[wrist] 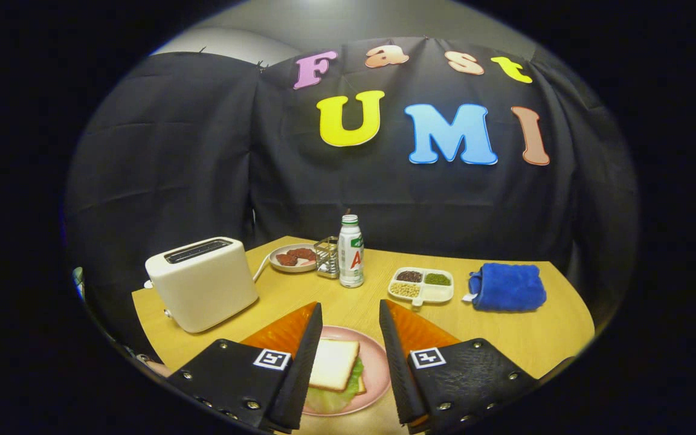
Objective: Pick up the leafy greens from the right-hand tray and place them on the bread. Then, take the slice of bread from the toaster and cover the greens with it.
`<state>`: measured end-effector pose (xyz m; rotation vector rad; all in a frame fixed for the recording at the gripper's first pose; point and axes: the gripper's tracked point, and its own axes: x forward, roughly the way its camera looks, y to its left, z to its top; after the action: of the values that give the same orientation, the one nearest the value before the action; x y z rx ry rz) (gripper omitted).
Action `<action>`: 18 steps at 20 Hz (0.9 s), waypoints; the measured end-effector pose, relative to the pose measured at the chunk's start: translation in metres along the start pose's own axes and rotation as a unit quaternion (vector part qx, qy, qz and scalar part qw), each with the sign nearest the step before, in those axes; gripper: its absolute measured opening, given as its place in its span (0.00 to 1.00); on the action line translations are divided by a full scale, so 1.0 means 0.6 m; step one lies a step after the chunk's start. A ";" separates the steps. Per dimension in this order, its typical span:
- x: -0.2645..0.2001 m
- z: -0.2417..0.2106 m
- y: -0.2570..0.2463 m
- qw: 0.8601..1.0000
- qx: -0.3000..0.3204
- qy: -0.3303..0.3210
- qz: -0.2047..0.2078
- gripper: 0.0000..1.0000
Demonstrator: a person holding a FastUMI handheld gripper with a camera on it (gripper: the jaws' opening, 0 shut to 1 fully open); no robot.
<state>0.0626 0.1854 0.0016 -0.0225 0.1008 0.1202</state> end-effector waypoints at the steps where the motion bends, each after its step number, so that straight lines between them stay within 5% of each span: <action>1: -0.007 0.008 -0.015 1.000 -0.004 -0.008 -0.007 0.58; 10: -0.065 0.027 -0.118 0.998 -0.050 -0.028 -0.024 0.58; 18: -0.135 0.048 -0.296 0.990 -0.072 -0.066 -0.101 0.57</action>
<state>0.0067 0.0002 0.0413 -0.1681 -0.0426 -0.0742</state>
